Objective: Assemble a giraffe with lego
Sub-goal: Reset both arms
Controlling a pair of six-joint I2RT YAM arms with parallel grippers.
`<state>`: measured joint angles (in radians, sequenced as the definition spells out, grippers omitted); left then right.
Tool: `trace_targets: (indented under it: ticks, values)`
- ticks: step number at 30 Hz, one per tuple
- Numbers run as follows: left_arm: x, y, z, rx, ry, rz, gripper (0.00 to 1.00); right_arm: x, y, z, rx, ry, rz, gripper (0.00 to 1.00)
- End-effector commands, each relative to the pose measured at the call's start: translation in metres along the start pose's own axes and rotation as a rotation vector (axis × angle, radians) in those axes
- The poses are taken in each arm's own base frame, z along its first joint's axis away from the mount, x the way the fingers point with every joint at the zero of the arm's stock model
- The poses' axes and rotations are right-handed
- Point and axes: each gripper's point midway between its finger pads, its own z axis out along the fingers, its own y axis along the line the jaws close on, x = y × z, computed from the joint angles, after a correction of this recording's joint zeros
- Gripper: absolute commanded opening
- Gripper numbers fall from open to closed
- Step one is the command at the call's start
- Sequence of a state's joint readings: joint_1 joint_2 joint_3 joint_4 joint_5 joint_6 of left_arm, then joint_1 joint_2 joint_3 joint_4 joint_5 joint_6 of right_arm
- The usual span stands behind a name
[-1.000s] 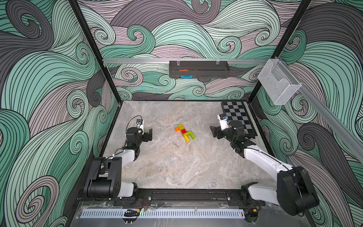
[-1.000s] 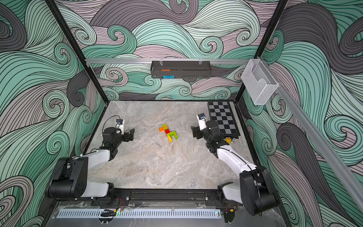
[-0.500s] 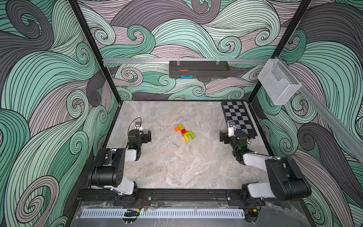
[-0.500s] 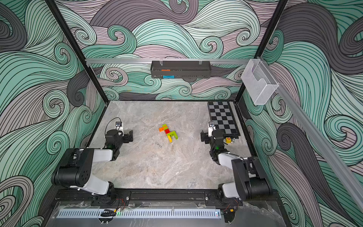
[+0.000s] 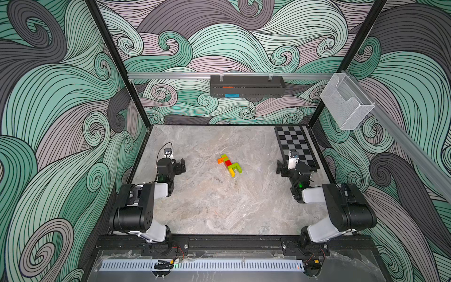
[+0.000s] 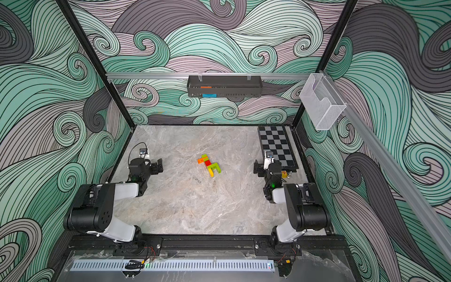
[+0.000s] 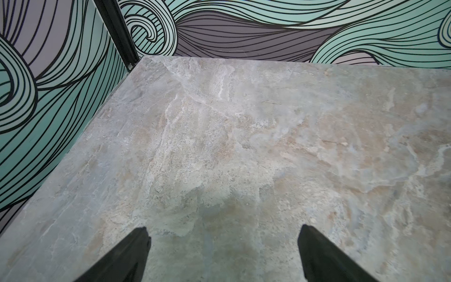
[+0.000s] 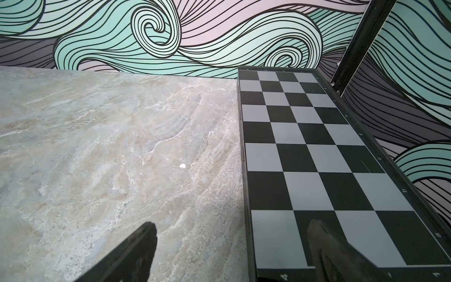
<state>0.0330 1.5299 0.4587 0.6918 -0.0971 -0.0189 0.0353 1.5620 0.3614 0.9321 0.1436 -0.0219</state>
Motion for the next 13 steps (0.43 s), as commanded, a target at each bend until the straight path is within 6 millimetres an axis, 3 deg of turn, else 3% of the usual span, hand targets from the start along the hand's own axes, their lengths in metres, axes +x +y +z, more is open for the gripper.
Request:
trace_targets:
  ticks: [1,5,13]
  values:
    - [-0.002,0.004,0.002,-0.013,0.005,-0.013,0.99,-0.011,0.004,0.000,-0.023,-0.039,0.009,0.99]
    - [-0.002,0.004,0.002,-0.013,0.004,-0.013,0.99,-0.010,0.018,0.003,-0.099,-0.020,-0.022,0.99]
    - [-0.002,0.004,0.002,-0.013,0.004,-0.013,0.99,-0.010,0.017,0.003,-0.103,-0.020,-0.020,0.99]
